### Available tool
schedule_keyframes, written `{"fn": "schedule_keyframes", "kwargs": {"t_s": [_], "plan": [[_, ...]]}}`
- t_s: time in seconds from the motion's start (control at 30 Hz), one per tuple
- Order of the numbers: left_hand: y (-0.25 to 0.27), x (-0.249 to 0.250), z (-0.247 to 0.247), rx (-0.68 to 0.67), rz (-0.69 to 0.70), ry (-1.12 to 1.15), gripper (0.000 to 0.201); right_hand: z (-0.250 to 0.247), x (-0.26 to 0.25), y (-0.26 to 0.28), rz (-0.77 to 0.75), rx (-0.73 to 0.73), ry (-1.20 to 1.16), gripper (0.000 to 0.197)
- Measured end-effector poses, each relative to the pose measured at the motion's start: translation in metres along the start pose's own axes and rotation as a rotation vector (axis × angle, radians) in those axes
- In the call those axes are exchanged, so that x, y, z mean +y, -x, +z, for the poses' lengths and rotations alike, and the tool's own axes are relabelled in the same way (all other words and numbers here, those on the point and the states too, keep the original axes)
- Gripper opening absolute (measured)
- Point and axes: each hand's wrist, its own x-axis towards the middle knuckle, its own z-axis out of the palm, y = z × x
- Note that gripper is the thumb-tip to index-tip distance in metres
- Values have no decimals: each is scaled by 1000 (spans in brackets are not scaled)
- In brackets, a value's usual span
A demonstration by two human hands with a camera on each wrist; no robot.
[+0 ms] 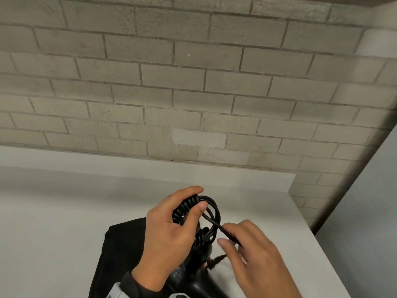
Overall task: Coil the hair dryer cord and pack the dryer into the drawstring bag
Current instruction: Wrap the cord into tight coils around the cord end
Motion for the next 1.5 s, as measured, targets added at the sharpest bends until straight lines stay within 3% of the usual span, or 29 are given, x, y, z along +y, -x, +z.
{"fn": "schedule_keyframes", "kwargs": {"t_s": [0.2,0.47,0.67,0.97,1.17,1.3,1.5], "plan": [[0,3,0,-30,-4,5,24,-32,2,-27,-137,171,21,15],[2,5,0,-67,22,-3,49,-37,1,-53,-183,207,-115,16],[3,6,0,-63,43,25,31,-26,0,-60,-100,244,-284,15],[8,8,1,-20,70,57,27,7,9,-56,138,161,-631,12],[10,2,3,22,55,56,29,10,11,-42,124,-41,-830,40],[9,0,3,59,43,-8,29,13,10,-35,140,-125,-820,40],[7,4,4,49,26,-34,28,12,4,-34,197,-80,-766,24]]}}
